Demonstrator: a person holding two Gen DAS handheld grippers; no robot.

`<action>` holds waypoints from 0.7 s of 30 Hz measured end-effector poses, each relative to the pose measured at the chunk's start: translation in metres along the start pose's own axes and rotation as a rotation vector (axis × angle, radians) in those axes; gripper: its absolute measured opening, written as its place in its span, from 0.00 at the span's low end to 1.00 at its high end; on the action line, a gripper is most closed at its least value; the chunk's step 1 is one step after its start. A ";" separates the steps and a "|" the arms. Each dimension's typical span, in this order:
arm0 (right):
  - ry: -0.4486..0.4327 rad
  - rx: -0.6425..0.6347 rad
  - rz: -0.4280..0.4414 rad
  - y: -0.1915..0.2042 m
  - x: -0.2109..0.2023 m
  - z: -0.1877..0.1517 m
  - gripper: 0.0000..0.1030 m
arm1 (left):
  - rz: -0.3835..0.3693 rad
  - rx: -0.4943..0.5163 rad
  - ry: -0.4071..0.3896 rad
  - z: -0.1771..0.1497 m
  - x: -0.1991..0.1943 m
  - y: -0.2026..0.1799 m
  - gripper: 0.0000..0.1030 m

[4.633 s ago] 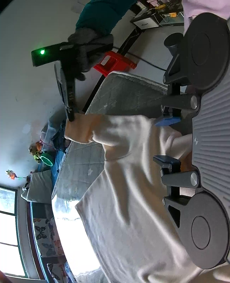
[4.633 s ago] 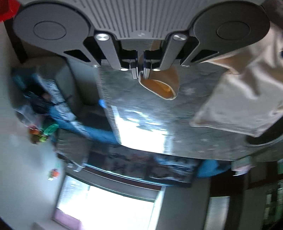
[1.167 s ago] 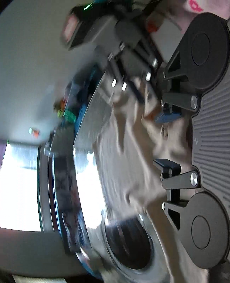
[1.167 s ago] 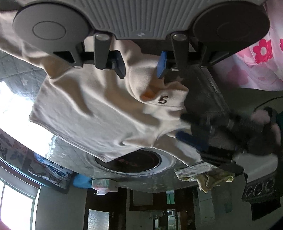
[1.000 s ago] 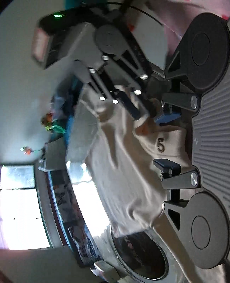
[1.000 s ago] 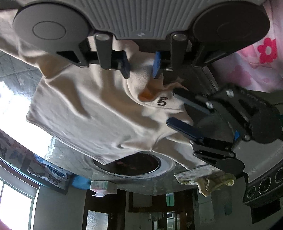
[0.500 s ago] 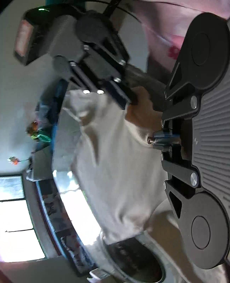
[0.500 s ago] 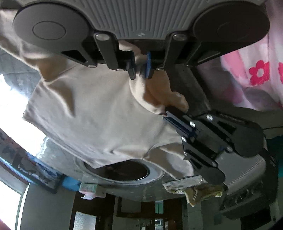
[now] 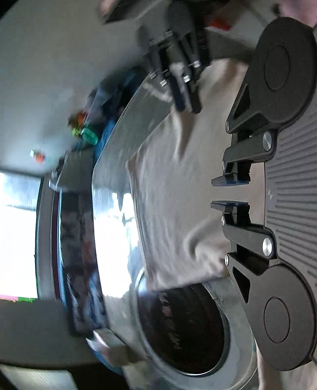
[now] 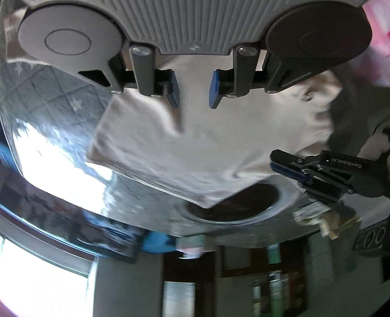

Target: Fold clothes

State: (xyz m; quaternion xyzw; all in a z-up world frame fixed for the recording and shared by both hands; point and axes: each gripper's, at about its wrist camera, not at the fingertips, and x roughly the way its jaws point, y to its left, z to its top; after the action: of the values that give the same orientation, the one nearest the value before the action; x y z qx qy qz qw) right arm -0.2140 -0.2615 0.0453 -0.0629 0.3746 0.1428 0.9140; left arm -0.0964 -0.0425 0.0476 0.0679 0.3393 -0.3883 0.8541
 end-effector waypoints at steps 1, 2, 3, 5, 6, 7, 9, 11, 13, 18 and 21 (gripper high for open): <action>0.001 0.016 -0.007 -0.003 0.004 -0.001 0.25 | 0.013 -0.021 0.001 0.000 0.006 0.005 0.13; 0.003 0.032 -0.015 -0.006 0.008 -0.003 0.25 | 0.027 -0.042 0.004 0.001 0.012 0.010 0.13; 0.003 0.046 -0.028 -0.010 0.013 -0.005 0.25 | 0.044 -0.062 0.011 0.000 0.017 0.016 0.13; 0.017 0.067 -0.047 -0.017 0.018 -0.010 0.25 | 0.077 -0.098 0.019 -0.005 0.019 0.028 0.13; 0.026 0.077 -0.053 -0.021 0.018 -0.014 0.25 | 0.091 -0.115 0.019 -0.008 0.019 0.034 0.13; 0.033 0.086 -0.058 -0.024 0.017 -0.016 0.25 | 0.098 -0.137 0.011 -0.009 0.016 0.041 0.13; 0.037 0.094 -0.062 -0.029 0.014 -0.019 0.25 | 0.113 -0.178 0.001 -0.012 0.009 0.053 0.13; 0.040 0.105 -0.071 -0.032 0.009 -0.020 0.25 | 0.109 -0.217 -0.002 -0.013 0.003 0.061 0.13; 0.024 0.104 -0.069 -0.030 0.007 -0.016 0.25 | 0.106 -0.227 -0.009 -0.011 0.001 0.063 0.13; -0.018 0.125 -0.072 -0.033 0.017 -0.003 0.26 | 0.105 -0.229 -0.036 -0.001 0.008 0.058 0.14; -0.021 0.161 -0.084 -0.040 0.028 0.001 0.26 | 0.127 -0.231 -0.022 0.000 0.015 0.061 0.14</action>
State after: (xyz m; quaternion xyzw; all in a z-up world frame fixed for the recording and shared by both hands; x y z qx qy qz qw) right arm -0.1814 -0.2937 0.0267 -0.0034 0.3722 0.0742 0.9252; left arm -0.0462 -0.0099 0.0286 -0.0139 0.3673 -0.2924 0.8828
